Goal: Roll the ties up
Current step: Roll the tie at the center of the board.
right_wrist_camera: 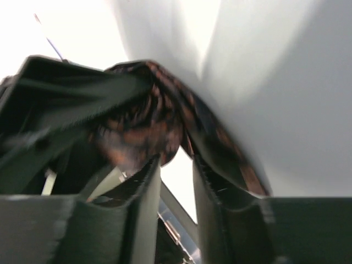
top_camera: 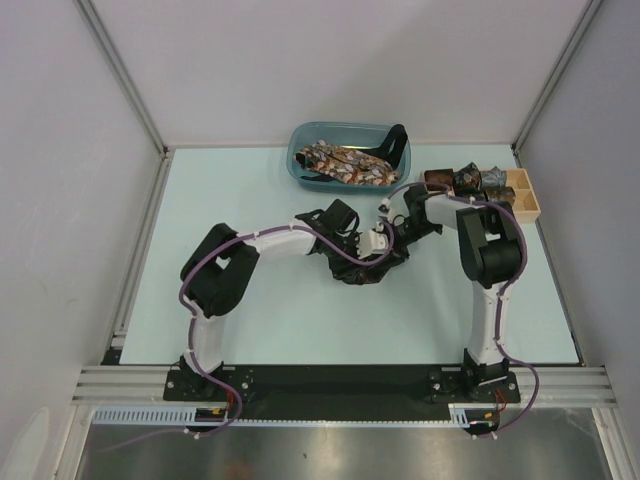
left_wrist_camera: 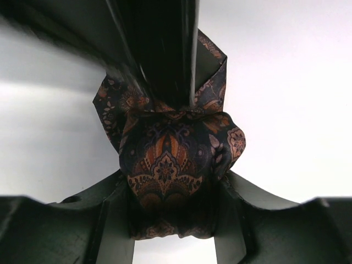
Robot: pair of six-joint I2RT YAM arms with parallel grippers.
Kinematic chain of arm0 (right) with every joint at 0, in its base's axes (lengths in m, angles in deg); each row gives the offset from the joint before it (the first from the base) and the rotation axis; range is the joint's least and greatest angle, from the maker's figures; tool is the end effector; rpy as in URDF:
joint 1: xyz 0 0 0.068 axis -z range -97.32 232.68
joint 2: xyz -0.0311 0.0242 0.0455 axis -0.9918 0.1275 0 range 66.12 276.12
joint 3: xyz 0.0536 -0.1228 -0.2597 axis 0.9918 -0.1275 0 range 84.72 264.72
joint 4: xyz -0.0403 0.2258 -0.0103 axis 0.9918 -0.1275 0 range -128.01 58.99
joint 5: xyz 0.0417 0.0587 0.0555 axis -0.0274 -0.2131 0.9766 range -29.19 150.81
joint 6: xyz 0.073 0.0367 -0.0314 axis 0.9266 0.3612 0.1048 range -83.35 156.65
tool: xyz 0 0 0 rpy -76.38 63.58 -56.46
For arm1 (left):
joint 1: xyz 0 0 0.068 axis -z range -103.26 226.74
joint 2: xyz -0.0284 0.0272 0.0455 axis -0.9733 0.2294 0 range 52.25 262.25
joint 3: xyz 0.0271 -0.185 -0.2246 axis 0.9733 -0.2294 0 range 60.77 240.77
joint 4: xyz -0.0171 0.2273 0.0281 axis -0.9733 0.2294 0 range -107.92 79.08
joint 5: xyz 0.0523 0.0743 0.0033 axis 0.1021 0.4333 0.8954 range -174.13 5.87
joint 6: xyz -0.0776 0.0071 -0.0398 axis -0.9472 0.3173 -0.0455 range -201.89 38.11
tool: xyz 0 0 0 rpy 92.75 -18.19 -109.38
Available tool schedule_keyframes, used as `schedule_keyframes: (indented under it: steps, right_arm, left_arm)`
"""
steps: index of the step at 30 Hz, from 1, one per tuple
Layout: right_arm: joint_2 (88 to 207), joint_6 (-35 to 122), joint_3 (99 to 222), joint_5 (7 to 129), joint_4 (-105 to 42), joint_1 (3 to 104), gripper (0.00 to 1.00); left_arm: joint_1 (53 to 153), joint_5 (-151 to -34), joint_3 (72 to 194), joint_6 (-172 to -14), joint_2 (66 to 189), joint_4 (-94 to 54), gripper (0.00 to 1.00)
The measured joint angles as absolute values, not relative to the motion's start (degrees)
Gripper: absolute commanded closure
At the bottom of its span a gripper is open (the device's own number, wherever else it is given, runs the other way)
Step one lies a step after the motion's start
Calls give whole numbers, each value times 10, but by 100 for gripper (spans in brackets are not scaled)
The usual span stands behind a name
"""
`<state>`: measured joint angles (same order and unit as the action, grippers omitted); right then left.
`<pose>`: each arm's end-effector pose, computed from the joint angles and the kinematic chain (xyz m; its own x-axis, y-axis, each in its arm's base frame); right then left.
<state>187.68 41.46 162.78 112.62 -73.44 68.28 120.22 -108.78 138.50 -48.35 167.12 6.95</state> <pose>0.3447 0.1515 0.1324 -0.9802 -0.1980 -0.0049 -0.1259 0.6037 0.7872 0.2762 -0.3066 0.1642 -0.1099 0.7964 -0.5948 0.9937 0.1016 -0.0476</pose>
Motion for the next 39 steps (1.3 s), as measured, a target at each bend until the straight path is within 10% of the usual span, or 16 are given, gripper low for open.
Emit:
schedule_keyframes:
  steps: [16, 23, 39]
  right_arm:
    - [1812, 475, 1593, 1162, -677, 661, 59]
    - [1839, 490, 1593, 1176, -654, 659, 100]
    - [1855, 435, 1594, 1125, -715, 711, 100]
  left_arm:
    - [1201, -1085, 1410, -517, 1685, 94, 52]
    - [1201, -1084, 1410, -520, 1685, 94, 39]
    - [1199, -1103, 1389, -546, 1654, 61, 0]
